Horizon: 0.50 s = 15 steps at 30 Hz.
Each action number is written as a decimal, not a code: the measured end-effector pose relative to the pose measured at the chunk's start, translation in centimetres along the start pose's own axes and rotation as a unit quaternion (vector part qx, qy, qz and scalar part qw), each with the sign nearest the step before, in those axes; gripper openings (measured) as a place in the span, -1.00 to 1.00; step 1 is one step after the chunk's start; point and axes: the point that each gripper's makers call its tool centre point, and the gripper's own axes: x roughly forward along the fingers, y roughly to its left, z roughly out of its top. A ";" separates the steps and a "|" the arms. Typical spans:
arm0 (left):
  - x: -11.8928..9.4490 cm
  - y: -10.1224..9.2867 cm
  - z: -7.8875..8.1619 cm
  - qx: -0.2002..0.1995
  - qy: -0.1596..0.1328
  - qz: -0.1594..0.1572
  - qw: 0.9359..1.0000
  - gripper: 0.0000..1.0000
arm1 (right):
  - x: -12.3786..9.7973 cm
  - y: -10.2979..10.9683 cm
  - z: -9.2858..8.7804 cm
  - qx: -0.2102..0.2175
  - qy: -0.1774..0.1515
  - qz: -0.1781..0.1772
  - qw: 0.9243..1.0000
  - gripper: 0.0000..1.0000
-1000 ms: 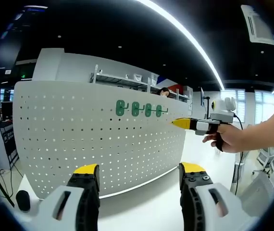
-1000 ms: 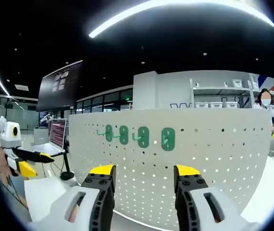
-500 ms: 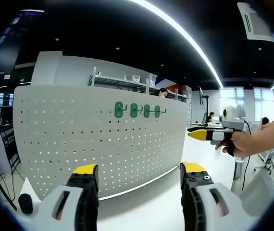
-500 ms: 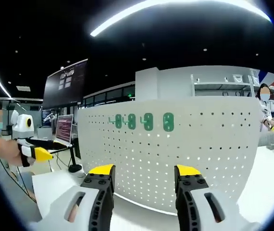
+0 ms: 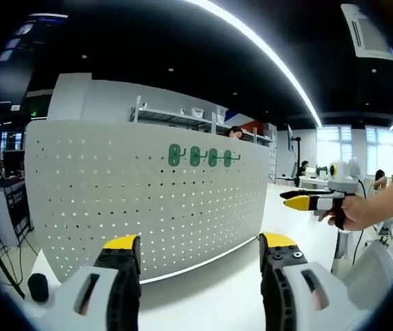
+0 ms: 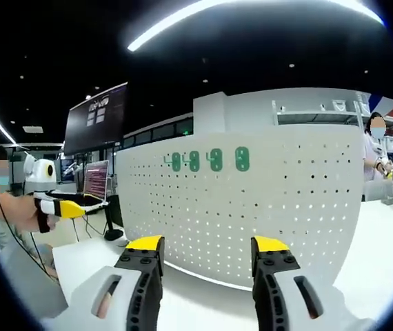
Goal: Insert the hook assembly into the mounting plate slot until the hook locks in place.
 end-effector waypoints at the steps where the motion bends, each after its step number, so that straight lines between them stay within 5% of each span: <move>1: -0.1 0.0 0.0 -0.001 -0.001 -0.001 1.000 0.44 | -0.2 0.0 -0.3 0.002 0.003 0.001 1.000 -0.01; 15: -1.3 0.4 -0.4 0.003 -0.004 0.006 1.000 0.49 | -2.7 0.1 -2.2 0.007 0.020 -0.006 1.000 0.02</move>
